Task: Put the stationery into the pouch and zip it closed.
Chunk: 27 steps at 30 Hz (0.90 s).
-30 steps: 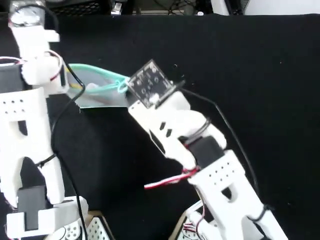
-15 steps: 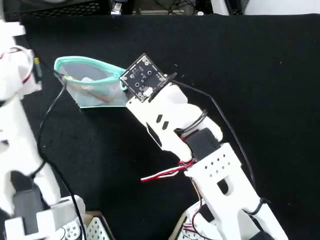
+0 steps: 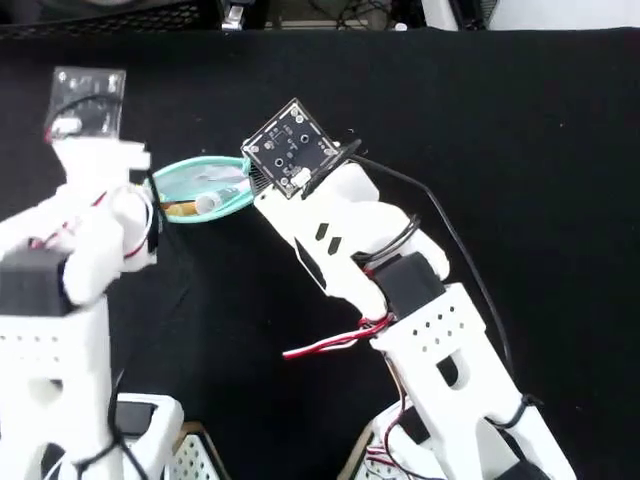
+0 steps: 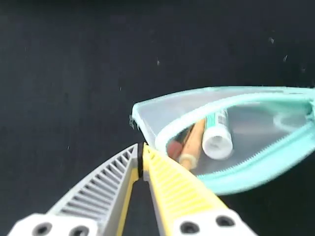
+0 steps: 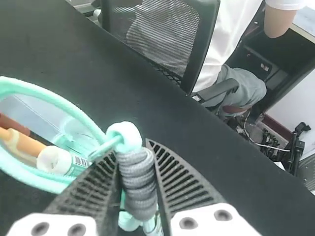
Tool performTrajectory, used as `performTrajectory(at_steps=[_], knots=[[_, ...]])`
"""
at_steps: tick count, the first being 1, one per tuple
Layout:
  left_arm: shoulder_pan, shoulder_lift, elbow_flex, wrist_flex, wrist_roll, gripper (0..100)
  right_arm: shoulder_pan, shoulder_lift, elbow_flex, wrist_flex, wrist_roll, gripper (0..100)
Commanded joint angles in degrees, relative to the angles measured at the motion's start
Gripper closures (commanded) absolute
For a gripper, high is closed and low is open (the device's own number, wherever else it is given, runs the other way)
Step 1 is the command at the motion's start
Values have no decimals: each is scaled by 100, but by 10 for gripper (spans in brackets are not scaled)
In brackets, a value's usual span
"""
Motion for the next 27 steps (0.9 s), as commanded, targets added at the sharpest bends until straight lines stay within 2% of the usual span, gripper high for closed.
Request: performTrajectory(at_steps=[1,6,10,13,18,21,23,27], knots=[[-66,-484,848,-615,-18,970,18,-4,-198,-149,18,986],[-382,-1635,936,-290,-53,970,18,-4,-215,-149,18,986],[-277,-2453,1367,-185,-237,967,18,-4,-215,-149,18,986],[-31,-2637,1851,-158,-712,970,18,-4,-215,-149,9,986],[259,-2470,2290,-229,-1029,970,26,-13,-224,-185,-378,986],[611,-2171,2352,-668,-1002,970,26,-31,-224,-185,-378,986],[602,-1864,2325,-1160,-993,969,26,-31,-224,-185,-378,986],[48,-1011,2299,-2251,-879,970,35,-40,-224,-149,-369,986]])
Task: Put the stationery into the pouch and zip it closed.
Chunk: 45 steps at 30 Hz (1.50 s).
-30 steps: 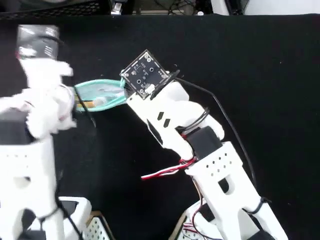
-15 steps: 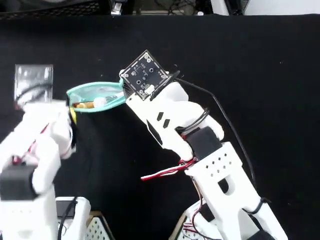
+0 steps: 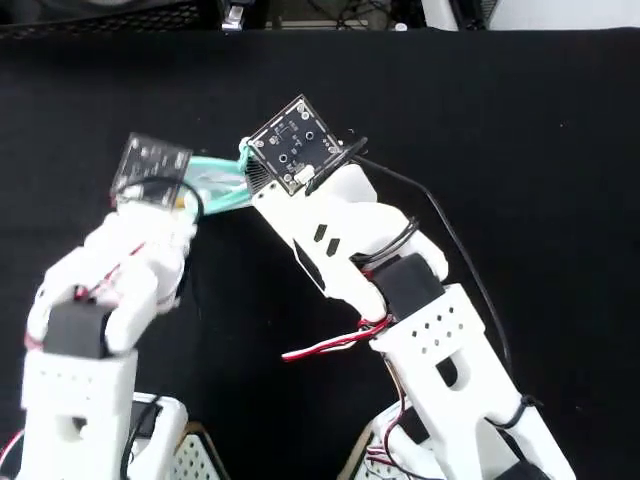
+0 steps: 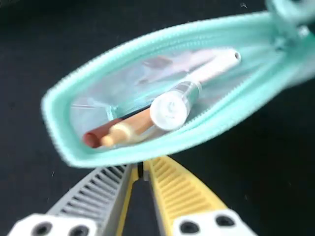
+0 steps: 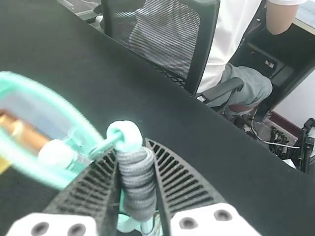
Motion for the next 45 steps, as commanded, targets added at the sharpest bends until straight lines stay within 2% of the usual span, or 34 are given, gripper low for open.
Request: performTrajectory(at_steps=[1,5,9,12,16,20,25,32,36,45], knots=[[-576,730,-84,-1099,273,969,70,-48,-224,-141,-62,986],[-1130,1582,-198,-2189,1196,967,308,-22,-224,-167,-35,985],[-1007,2233,-655,-2646,2057,967,387,-4,-163,-123,536,985],[-769,2655,-1007,-2787,2295,967,378,-4,-92,26,1073,985],[-514,3182,-1411,-2857,2295,967,325,-22,31,193,1591,985],[-488,3429,-1569,-2813,2295,967,-158,-48,4,677,1899,985],[-523,3218,-1569,-2409,2286,967,-791,-57,-338,791,1864,986],[-673,2330,-1525,-1952,2286,967,-1240,-479,-1956,1890,1855,986],[-725,1846,-1516,-1749,2286,967,-1257,-488,-2756,2347,1662,986],[-743,1644,-1086,-1644,2251,967,-1248,-321,-2378,2409,1582,986]])
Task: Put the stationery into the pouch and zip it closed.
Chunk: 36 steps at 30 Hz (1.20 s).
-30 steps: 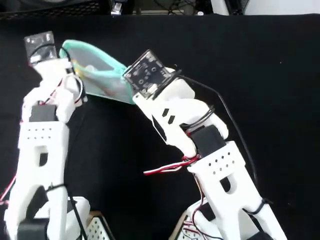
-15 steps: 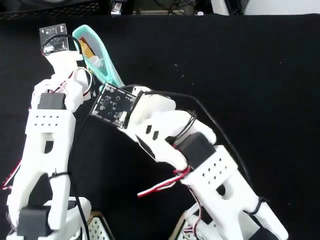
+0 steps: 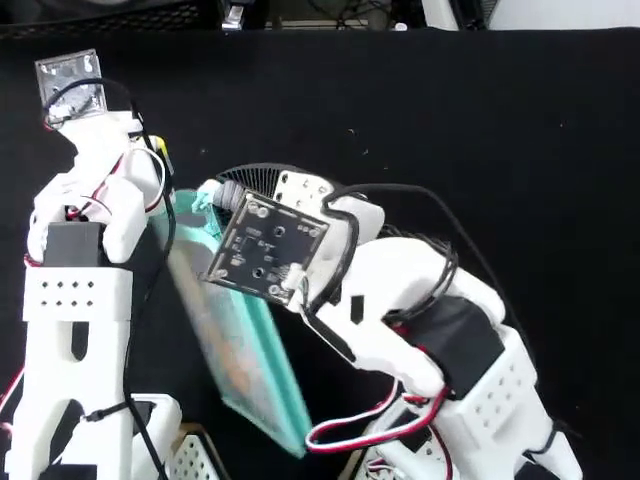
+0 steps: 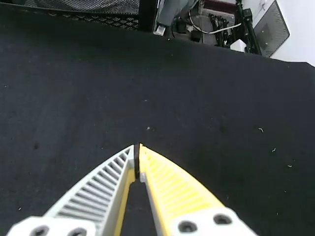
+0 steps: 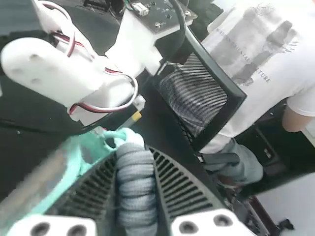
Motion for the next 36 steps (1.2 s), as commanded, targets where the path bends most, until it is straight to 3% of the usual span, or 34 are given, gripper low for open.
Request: performTrajectory(at_steps=[1,11,16,22,29,36], knots=[[-66,-176,57,-18,18,967,-44,4,-13,-88,-79,986],[-1024,-185,-242,18,53,967,1204,31,4,-536,-325,986],[-1253,-185,-277,97,35,967,1363,31,4,-563,-281,986],[-1024,-185,-268,738,0,967,1371,31,-22,-571,-281,986],[-374,-193,-268,1327,-844,969,1574,40,-13,-730,-316,986],[242,-193,-321,1679,-870,969,1697,40,92,-774,-325,986]])
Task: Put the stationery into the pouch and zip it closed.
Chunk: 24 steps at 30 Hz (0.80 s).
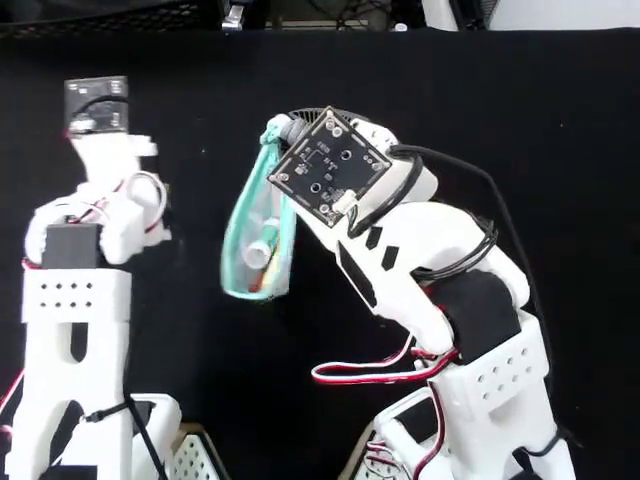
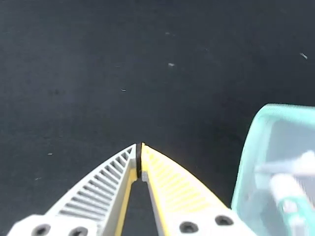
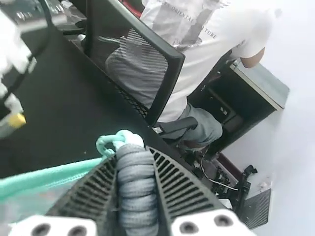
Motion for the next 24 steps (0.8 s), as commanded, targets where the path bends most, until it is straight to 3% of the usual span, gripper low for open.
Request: performTrajectory(at_steps=[1,11,15,19,24], knots=[[224,-167,-400,352,-70,969,229,13,-22,-316,-88,986],[180,-677,-593,949,-35,970,782,1508,-989,-264,-97,986],[233,-1451,-268,1002,-62,969,1020,1921,-1446,-237,-686,986],[347,-2215,382,527,-62,967,985,1991,-1613,-229,-853,986],[1156,-2927,1560,-237,-70,967,651,1859,-1640,123,-853,986]])
